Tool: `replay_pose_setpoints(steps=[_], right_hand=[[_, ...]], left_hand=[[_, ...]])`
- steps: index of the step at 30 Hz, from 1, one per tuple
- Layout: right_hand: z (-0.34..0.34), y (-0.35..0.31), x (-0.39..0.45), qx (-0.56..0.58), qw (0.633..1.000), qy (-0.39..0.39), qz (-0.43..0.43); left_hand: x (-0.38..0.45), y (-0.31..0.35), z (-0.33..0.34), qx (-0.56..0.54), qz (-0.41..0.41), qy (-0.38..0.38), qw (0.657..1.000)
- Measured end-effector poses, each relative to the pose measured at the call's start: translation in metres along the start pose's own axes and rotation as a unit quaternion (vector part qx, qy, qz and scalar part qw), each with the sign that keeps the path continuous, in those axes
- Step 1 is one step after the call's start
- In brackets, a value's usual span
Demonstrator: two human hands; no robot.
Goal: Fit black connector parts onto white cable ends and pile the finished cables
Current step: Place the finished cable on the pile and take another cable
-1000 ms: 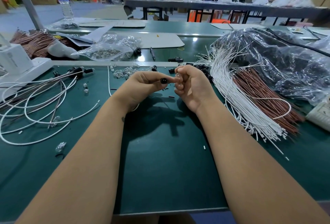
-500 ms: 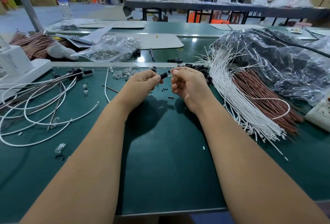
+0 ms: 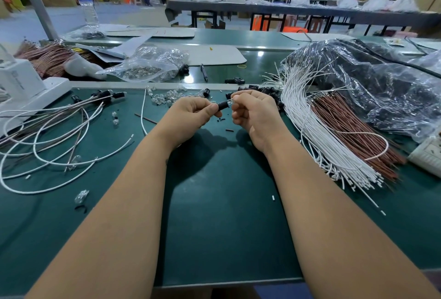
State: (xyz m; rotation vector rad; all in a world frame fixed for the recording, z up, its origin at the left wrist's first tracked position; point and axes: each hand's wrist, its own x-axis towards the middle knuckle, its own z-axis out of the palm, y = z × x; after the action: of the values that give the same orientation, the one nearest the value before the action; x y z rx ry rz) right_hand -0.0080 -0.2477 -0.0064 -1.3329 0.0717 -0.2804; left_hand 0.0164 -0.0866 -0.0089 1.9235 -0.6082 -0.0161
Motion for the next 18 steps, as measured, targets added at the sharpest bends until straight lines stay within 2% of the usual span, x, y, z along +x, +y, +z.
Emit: replay_pose_setpoints(steps=[7, 18], right_hand=[[-0.0013, -0.0014, -0.0027, -0.027, 0.999, -0.014, -0.027], [-0.0008, 0.0013, -0.0011, -0.031, 0.998, -0.045, 0.000]], left_hand=[[0.0009, -0.0036, -0.0002, 0.000, -0.008, 0.010, 1.000], [0.0042, -0.0069, 0.0001, -0.041, -0.012, 0.007, 0.999]])
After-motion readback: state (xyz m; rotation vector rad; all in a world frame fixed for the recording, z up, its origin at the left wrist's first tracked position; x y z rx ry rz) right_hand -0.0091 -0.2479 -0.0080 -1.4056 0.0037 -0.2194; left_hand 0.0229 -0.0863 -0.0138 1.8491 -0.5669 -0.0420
